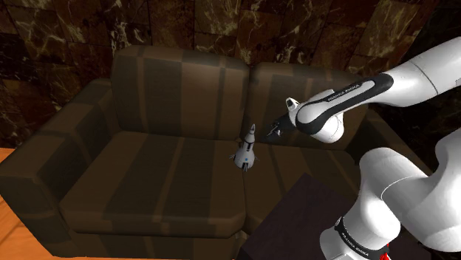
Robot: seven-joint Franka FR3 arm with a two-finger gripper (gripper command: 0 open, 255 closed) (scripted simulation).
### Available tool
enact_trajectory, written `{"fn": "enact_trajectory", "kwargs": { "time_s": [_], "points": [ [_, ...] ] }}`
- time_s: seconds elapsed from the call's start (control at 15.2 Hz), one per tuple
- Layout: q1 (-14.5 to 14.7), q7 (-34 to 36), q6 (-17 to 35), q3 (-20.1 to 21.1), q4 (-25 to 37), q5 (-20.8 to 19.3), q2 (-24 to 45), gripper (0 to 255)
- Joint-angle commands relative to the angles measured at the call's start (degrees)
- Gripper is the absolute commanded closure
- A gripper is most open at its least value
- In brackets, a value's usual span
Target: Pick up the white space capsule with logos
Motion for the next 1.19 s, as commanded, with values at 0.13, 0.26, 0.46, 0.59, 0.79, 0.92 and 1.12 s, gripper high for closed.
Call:
{"fn": "enact_trajectory", "kwargs": {
  "time_s": [0.13, 0.26, 0.46, 0.59, 0.79, 0.92, 1.12],
  "points": [
    [27.6, -9.9, 11.1, -30.0, 6.3, -3.1, -7.8, 0],
    [34.5, -14.1, 14.2, -37.6, 10.2, -5.4, -13.9, 0],
    [38.1, -16.8, 16.0, -41.7, 12.8, -7.1, -18.2, 0],
    [39.7, -17.8, 17.1, -43.7, 13.2, -7.4, -19.6, 0],
    [41.9, -19.2, 18.8, -46.6, 14.0, -8.0, -21.8, 0],
    [42.9, -19.9, 19.5, -48.0, 14.5, -8.3, -23.1, 0],
    [43.0, -19.9, 19.6, -48.0, 14.5, -8.2, -23.0, 255]
  ]
}}
